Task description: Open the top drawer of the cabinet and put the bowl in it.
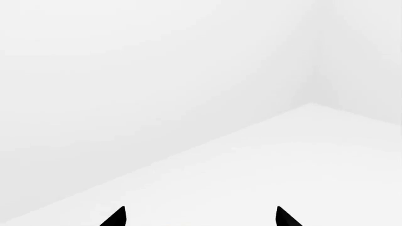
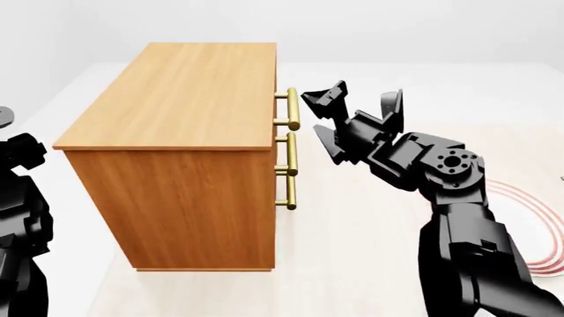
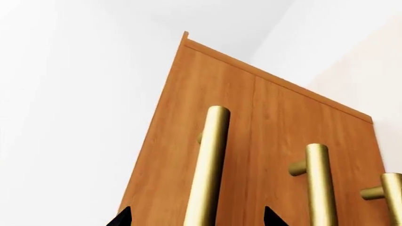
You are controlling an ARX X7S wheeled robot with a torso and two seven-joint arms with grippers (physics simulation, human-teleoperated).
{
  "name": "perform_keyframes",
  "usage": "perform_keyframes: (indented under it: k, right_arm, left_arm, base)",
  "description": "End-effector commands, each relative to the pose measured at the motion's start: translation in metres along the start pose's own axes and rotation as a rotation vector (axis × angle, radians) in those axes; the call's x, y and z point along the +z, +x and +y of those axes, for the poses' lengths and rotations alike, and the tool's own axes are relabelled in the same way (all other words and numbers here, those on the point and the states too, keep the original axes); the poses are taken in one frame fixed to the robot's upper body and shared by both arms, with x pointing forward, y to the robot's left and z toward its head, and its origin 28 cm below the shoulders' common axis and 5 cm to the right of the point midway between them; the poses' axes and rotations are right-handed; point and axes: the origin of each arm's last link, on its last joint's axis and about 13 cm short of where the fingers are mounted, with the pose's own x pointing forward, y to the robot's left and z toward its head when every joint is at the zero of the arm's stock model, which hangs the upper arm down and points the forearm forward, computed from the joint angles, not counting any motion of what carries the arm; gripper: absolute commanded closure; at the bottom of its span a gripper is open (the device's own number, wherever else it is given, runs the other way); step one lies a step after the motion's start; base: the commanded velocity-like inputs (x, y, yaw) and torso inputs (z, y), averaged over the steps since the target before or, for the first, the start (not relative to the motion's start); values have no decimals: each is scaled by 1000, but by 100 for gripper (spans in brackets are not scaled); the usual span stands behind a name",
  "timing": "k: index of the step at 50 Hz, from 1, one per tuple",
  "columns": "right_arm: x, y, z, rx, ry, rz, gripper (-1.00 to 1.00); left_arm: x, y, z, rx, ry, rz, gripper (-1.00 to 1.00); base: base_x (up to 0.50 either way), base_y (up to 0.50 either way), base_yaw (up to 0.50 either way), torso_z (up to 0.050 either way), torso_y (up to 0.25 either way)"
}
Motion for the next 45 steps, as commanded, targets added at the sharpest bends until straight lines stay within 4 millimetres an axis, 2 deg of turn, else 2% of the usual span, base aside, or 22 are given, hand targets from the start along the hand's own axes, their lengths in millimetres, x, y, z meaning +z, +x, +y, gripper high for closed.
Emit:
perform_keyframes:
  k: [1, 14, 45]
  right_arm:
    - [-5, 8, 2, 20, 0, 32, -100]
    - [-10, 15, 1, 34, 2, 61, -100]
    - [-23, 19, -9, 13, 5, 80, -100]
  left_arm:
    - [0, 0, 0, -2, 0, -1, -100]
    - [0, 0, 0, -6, 0, -1, -100]
    - [0, 0, 0, -11, -3, -1, -100]
  base:
    - [0, 0, 0, 0, 0]
    - [0, 0, 0, 0, 0]
    - [0, 0, 0, 0, 0]
